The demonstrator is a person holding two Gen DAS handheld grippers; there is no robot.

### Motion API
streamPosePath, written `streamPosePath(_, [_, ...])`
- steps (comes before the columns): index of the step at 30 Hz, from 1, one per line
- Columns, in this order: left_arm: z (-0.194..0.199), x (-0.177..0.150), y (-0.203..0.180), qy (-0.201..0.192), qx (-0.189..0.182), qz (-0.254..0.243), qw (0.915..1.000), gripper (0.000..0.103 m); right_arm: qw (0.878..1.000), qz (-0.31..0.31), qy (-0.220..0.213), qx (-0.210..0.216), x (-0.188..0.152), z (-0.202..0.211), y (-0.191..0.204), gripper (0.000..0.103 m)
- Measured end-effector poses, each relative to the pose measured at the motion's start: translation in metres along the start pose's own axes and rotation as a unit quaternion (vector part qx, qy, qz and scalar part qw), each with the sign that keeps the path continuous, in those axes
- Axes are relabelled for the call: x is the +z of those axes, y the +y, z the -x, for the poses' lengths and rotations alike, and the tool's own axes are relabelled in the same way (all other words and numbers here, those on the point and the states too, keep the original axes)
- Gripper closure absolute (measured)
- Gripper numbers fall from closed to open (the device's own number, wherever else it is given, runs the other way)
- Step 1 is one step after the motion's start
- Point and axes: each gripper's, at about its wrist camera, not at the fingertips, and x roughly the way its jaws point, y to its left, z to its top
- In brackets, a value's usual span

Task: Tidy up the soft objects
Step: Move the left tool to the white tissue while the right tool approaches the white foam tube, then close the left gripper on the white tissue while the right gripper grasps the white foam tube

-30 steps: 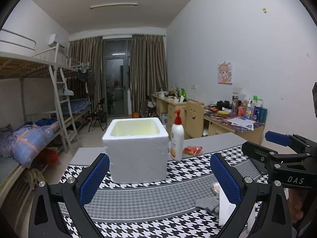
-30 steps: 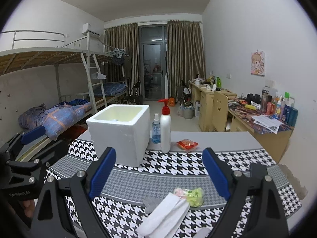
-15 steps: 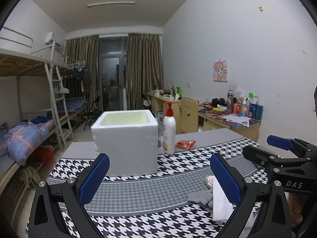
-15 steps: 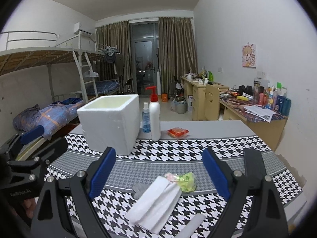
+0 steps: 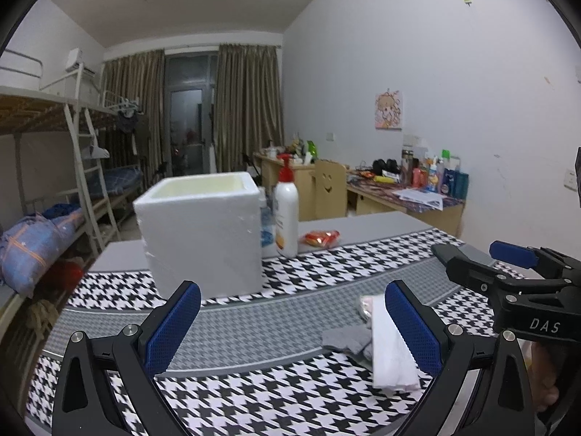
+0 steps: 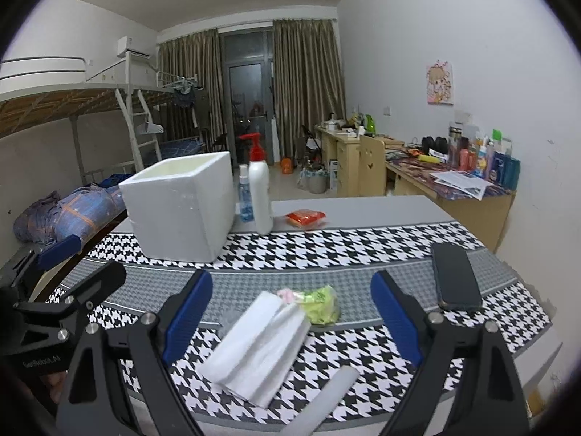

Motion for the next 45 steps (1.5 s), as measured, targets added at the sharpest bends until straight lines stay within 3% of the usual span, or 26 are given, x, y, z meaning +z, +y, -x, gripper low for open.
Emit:
streamPosePath(29, [-0.026,-0.026,-0.037,0.065,-0.070,-0.019,0.9952,0.001,0.997,-0.030,0.054,-0.046,-0.035,0.000,-0.034,0.011])
streamPosePath(45, [-0.052,-0.039,-0.052,0.121,-0.104,-0.029,0.9867,0.001,0.993,-0.044,0.094,-0.054,-0.058,-0.012,-0.049,0.011])
